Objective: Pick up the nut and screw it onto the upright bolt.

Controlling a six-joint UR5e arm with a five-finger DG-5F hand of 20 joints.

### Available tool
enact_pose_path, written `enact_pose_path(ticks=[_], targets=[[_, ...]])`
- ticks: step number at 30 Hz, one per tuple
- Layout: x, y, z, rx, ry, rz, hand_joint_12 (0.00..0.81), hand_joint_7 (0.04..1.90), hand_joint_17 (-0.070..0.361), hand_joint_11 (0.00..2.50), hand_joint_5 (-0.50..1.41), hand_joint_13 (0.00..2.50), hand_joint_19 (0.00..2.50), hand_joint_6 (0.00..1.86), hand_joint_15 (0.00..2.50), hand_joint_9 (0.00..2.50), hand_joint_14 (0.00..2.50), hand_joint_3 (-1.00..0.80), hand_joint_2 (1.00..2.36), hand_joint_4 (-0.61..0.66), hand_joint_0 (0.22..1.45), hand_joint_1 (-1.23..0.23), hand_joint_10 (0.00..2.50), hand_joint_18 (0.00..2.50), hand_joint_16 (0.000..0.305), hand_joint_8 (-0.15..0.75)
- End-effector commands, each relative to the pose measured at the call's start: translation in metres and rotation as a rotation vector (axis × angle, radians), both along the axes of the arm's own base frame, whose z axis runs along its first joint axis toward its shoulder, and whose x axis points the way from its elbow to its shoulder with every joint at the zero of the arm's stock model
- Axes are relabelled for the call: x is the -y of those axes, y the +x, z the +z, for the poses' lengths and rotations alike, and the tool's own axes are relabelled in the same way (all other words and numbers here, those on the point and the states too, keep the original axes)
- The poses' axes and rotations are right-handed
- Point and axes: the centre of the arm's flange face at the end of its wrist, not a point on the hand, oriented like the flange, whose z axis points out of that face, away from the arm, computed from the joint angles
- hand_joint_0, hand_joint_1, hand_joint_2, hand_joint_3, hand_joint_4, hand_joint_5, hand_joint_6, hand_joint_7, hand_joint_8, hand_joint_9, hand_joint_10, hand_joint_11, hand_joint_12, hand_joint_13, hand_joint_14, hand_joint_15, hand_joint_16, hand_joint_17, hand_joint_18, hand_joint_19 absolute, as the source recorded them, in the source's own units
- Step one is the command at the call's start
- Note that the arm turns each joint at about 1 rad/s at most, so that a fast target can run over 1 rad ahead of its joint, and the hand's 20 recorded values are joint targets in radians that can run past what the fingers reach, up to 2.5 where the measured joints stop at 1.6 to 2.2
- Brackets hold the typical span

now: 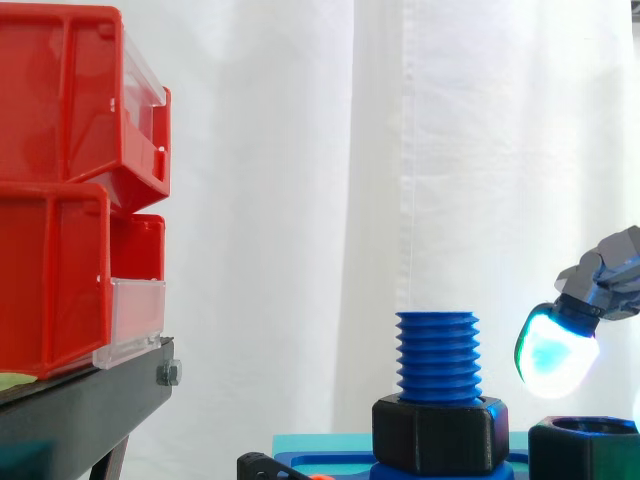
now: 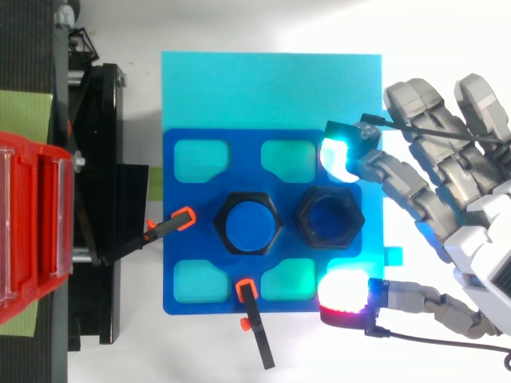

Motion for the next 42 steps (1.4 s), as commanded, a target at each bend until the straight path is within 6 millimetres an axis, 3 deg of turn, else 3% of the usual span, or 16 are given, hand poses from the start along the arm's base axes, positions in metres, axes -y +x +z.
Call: enact_pose_path(ticks=[1, 4, 17, 21, 34, 42], targets=[[0.002, -0.001, -0.001, -0.01, -0.006, 0.002, 0.444, 0.7, 0.154, 0.0, -0.3, 0.0, 0.0, 0.5, 0.0, 0.0, 0.0, -0.5, 1.0, 0.2, 0.33, -0.63, 0.0, 0.0, 0.069, 0.299], [0.002, 0.002, -0.02, -0.026, -0.007, 0.003, 0.442, 0.69, 0.154, 0.0, -0.3, 0.0, 0.0, 0.5, 0.0, 0.0, 0.0, -0.5, 1.0, 0.2, 0.33, -0.63, 0.0, 0.0, 0.068, 0.299], [0.002, 0.003, -0.02, -0.014, 0.007, 0.019, 0.437, 0.7, 0.151, 0.0, -0.3, 0.01, 0.0, 0.5, 0.0, 0.0, 0.0, -0.5, 1.0, 0.2, 0.34, -0.61, 0.0, 0.0, 0.067, 0.301], [0.003, 0.003, -0.02, -0.014, 0.007, 0.018, 0.428, 0.71, 0.142, 0.0, -0.27, 0.2, 0.0, 0.5, 0.0, 0.08, 0.0, -0.5, 1.0, 0.26, 0.37, -0.66, 0.0, 0.11, 0.063, 0.331], [0.003, 0.003, -0.02, -0.015, 0.006, 0.018, 0.341, 1.04, 0.098, 0.0, -0.17, 0.5, 0.0, 0.5, 0.0, 0.45, 0.0, -0.5, 1.0, 0.3, 0.53, -0.65, 0.0, 0.39, 0.044, 0.318], [0.005, 0.003, -0.02, -0.014, 0.008, 0.016, 0.325, 1.11, 0.09, 0.0, -0.15, 0.57, 0.0, 0.5, 0.0, 0.54, 0.0, -0.5, 1.0, 0.3, 0.56, -0.63, 0.0, 0.43, 0.04, 0.319]])
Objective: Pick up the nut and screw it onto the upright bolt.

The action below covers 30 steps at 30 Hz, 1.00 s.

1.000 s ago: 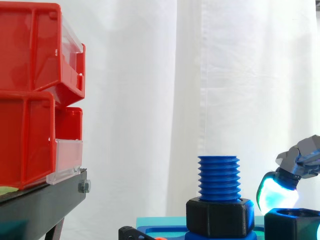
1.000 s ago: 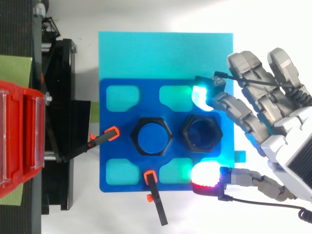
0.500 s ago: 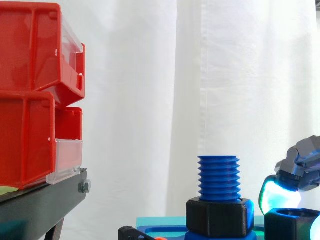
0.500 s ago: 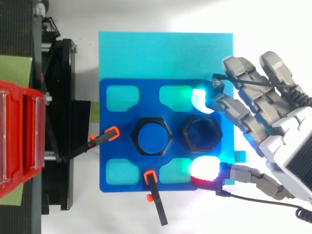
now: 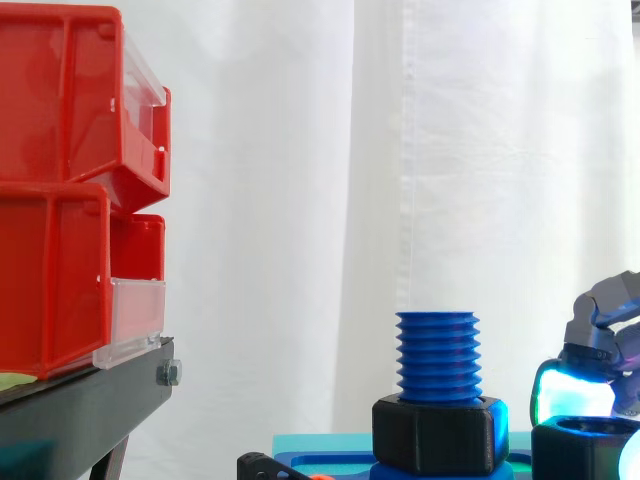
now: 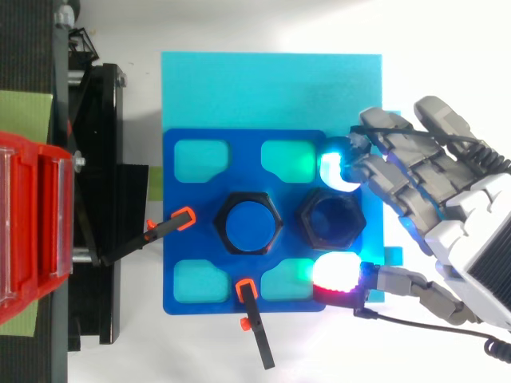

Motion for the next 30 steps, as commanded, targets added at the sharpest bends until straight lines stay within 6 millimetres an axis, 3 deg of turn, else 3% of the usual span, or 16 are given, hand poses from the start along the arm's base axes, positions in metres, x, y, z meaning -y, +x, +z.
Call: enact_pose_path(ticks=[1, 6, 14, 18, 24, 28, 30], targets=[[0.0, 0.0, 0.001, 0.002, 0.002, 0.003, 0.325, 1.11, 0.089, 0.0, -0.15, 0.58, 0.0, 0.5, 0.0, 0.55, 0.0, -0.5, 1.0, 0.3, 0.56, -0.63, 0.0, 0.43, 0.04, 0.32], [0.003, 0.001, 0.002, -0.001, 0.004, 0.029, 0.323, 1.12, 0.088, 0.0, -0.14, 0.59, 0.0, 0.5, 0.0, 0.57, 0.0, -0.5, 1.0, 0.3, 0.56, -0.63, 0.0, 0.44, 0.039, 0.321], [0.008, 0.001, 0.026, 0.015, 0.026, 0.085, 0.324, 1.12, 0.087, 0.0, -0.14, 0.6, 0.0, 0.5, 0.0, 0.58, 0.0, -0.5, 1.0, 0.29, 0.56, -0.62, 0.0, 0.44, 0.039, 0.321], [0.02, -0.009, 0.048, -0.009, 0.023, 0.084, 0.325, 1.12, 0.087, 0.0, -0.14, 0.6, 0.0, 0.5, 0.0, 0.58, 0.0, -0.5, 1.0, 0.29, 0.56, -0.62, 0.0, 0.44, 0.039, 0.32], [0.03, -0.019, 0.063, -0.04, 0.018, 0.079, 0.323, 1.12, 0.087, 0.0, -0.14, 0.6, 0.0, 0.5, 0.0, 0.58, 0.0, -0.5, 1.0, 0.29, 0.56, -0.62, 0.0, 0.44, 0.039, 0.32], [0.04, -0.028, 0.082, -0.05, 0.02, 0.073, 0.325, 1.12, 0.087, 0.0, -0.14, 0.6, 0.0, 0.5, 0.0, 0.58, 0.0, -0.5, 1.0, 0.29, 0.56, -0.62, 0.0, 0.44, 0.039, 0.321], [0.051, -0.036, 0.101, -0.054, 0.019, 0.064, 0.326, 1.12, 0.087, 0.0, -0.14, 0.6, 0.0, 0.5, 0.0, 0.58, 0.0, -0.5, 1.0, 0.29, 0.56, -0.62, 0.0, 0.44, 0.039, 0.322]])
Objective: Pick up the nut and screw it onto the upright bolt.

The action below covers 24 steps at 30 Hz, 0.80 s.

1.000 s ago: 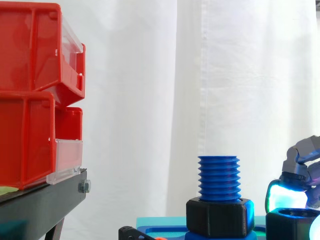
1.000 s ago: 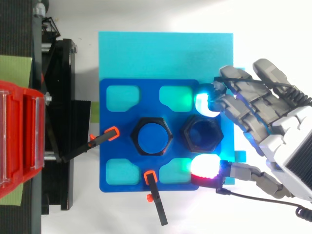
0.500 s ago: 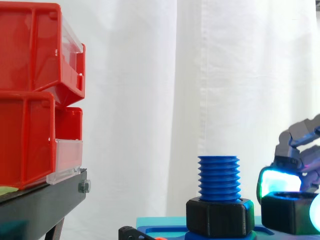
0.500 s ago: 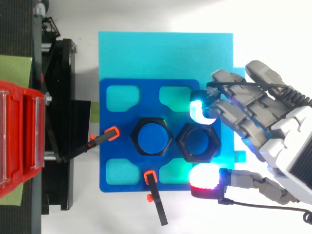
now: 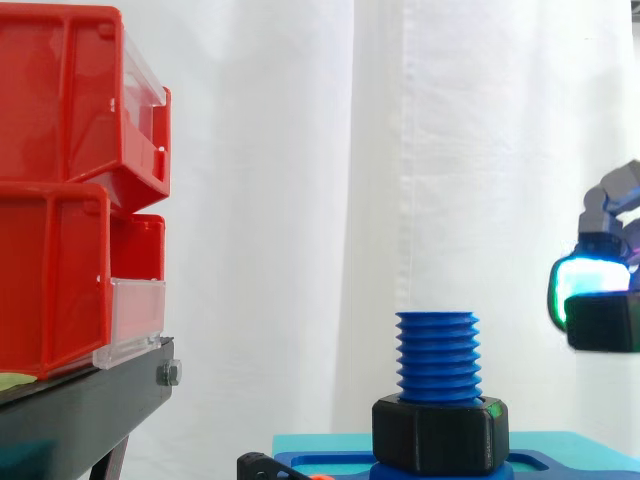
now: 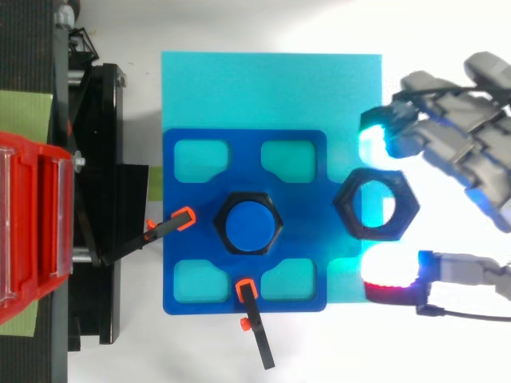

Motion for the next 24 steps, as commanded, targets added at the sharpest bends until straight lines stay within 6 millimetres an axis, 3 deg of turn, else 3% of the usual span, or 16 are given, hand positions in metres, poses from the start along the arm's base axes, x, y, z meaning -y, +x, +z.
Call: enact_pose_path(ticks=[1, 4, 7, 14, 20, 24], targets=[[0.014, -0.011, 0.023, -0.011, -0.004, -0.012, 0.325, 1.12, 0.087, 0.0, -0.14, 0.6, 0.0, 0.5, 0.0, 0.58, 0.0, -0.5, 1.0, 0.29, 0.56, -0.62, 0.0, 0.44, 0.039, 0.32], [0.023, -0.015, 0.035, -0.009, -0.003, -0.015, 0.325, 1.12, 0.087, 0.0, -0.14, 0.6, 0.0, 0.5, 0.0, 0.58, 0.0, -0.5, 1.0, 0.29, 0.56, -0.62, 0.0, 0.44, 0.038, 0.321], [0.032, -0.001, 0.054, 0.032, 0.016, 0.038, 0.326, 1.12, 0.087, 0.0, -0.14, 0.61, 0.0, 0.5, 0.0, 0.58, 0.0, -0.5, 1.0, 0.29, 0.56, -0.62, 0.0, 0.44, 0.038, 0.321], [0.044, 0.02, 0.07, 0.173, 0.103, 0.167, 0.325, 1.12, 0.086, 0.0, -0.14, 0.61, 0.0, 0.5, 0.0, 0.59, 0.0, -0.5, 1.0, 0.29, 0.56, -0.62, 0.0, 0.45, 0.038, 0.32], [0.05, 0.031, 0.065, 0.21, 0.113, 0.214, 0.324, 1.11, 0.086, 0.0, -0.14, 0.61, 0.0, 0.5, 0.0, 0.59, 0.0, -0.5, 1.0, 0.29, 0.56, -0.62, 0.0, 0.45, 0.038, 0.321], [0.059, 0.053, 0.039, 0.208, 0.156, 0.257, 0.323, 1.12, 0.086, 0.0, -0.14, 0.62, 0.0, 0.5, 0.01, 0.59, 0.0, -0.5, 1.0, 0.29, 0.56, -0.61, 0.0, 0.45, 0.038, 0.32]])
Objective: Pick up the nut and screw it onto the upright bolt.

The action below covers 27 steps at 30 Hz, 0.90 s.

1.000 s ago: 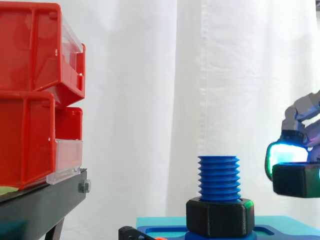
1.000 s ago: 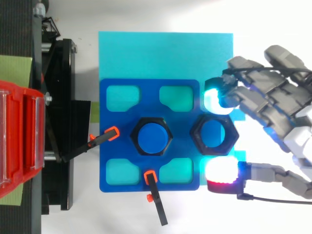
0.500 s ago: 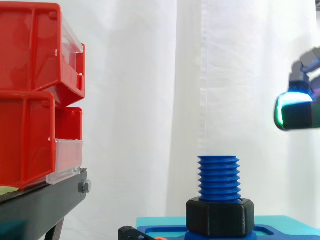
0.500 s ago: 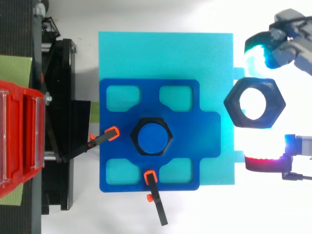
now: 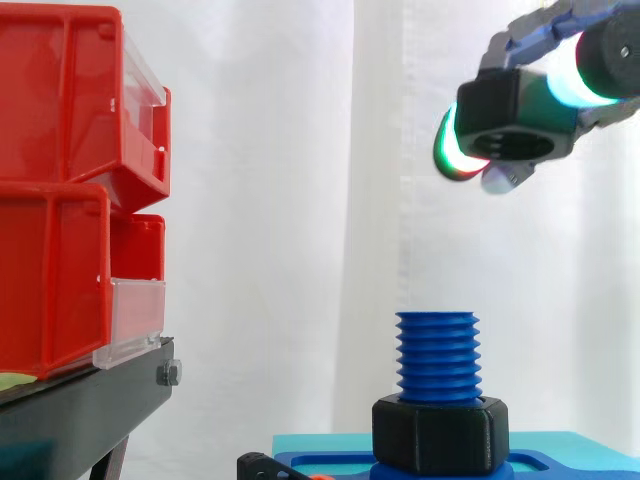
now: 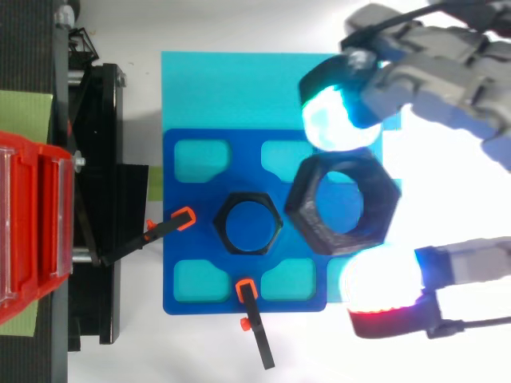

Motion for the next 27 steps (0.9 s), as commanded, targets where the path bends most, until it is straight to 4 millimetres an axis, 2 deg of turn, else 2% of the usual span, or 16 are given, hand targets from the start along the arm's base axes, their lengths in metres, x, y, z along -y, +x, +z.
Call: enact_pose_path(ticks=[1, 7, 10, 14, 16, 27], targets=[[0.007, 0.016, -0.014, 0.008, 0.044, 0.031, 0.323, 1.12, 0.086, 0.0, -0.14, 0.62, 0.0, 0.5, 0.01, 0.59, 0.0, -0.5, 1.0, 0.29, 0.56, -0.61, 0.0, 0.45, 0.038, 0.321], [0.011, 0.023, -0.023, 0.009, 0.042, 0.058, 0.322, 1.11, 0.086, 0.0, -0.14, 0.62, 0.0, 0.5, 0.02, 0.59, 0.0, -0.5, 1.0, 0.29, 0.56, -0.61, 0.0, 0.45, 0.038, 0.321], [0.01, 0.033, -0.045, -0.007, 0.045, 0.072, 0.321, 1.12, 0.086, 0.0, -0.13, 0.62, 0.0, 0.5, 0.01, 0.6, 0.0, -0.5, 1.0, 0.29, 0.56, -0.61, 0.0, 0.45, 0.038, 0.323], [0.008, 0.041, -0.059, -0.001, 0.074, 0.084, 0.322, 1.12, 0.087, 0.0, -0.13, 0.62, 0.0, 0.5, 0.01, 0.6, 0.0, -0.5, 1.0, 0.29, 0.56, -0.61, 0.0, 0.45, 0.038, 0.323], [0.007, 0.044, -0.054, 0.01, 0.082, 0.086, 0.321, 1.12, 0.087, 0.0, -0.13, 0.63, 0.0, 0.5, 0.02, 0.6, 0.0, -0.5, 1.0, 0.29, 0.56, -0.61, 0.0, 0.45, 0.038, 0.323], [0.007, 0.042, -0.056, -0.012, 0.072, 0.093, 0.321, 1.12, 0.087, 0.0, -0.13, 0.64, 0.0, 0.5, 0.03, 0.61, 0.0, -0.5, 1.0, 0.29, 0.56, -0.61, 0.0, 0.46, 0.039, 0.323]])
